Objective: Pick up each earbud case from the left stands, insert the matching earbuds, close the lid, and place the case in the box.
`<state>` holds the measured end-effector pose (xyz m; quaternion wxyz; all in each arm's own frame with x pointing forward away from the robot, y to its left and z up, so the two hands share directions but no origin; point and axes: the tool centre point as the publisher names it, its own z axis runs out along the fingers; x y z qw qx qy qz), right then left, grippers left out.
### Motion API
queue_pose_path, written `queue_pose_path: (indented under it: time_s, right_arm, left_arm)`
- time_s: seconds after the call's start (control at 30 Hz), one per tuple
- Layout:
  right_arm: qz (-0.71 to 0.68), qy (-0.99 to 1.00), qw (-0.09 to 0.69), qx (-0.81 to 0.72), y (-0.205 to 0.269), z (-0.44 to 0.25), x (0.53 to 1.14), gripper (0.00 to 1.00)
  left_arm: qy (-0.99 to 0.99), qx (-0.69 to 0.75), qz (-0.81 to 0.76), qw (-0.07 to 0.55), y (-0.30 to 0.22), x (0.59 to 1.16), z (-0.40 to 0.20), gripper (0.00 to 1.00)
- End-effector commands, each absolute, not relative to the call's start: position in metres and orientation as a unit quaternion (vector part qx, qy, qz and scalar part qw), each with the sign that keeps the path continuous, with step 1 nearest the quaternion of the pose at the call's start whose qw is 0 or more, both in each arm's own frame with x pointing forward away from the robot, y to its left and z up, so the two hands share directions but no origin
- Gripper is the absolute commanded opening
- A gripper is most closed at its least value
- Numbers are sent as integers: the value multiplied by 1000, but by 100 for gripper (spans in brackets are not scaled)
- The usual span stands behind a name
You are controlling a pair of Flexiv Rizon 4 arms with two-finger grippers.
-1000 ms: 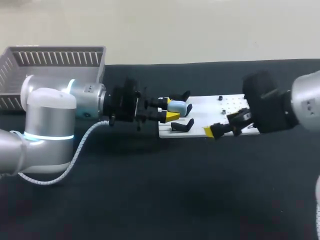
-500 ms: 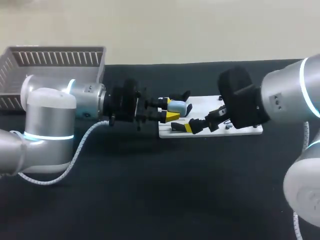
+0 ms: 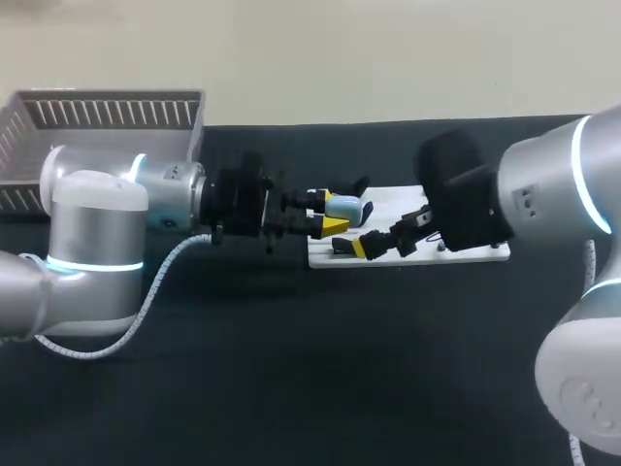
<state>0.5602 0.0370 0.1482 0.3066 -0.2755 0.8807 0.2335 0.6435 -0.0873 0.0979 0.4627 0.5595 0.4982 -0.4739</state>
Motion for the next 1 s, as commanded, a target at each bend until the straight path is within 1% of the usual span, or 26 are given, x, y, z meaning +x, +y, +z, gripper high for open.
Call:
queue_pose_path:
  time_s: [0.03,0.43,1.0]
  right_arm:
    - [205,890,318,-255,42,146,564,100]
    - [208,907,296,-218,51,139,575,100]
    - [221,916,270,-199,60,127,608,100]
  left_arm:
    - [498,558,-473,466,-87,642,97,0]
    - [498,558,-473,466,-87,642,97,0]
    - [498,558,-473,466,-87,642,97,0]
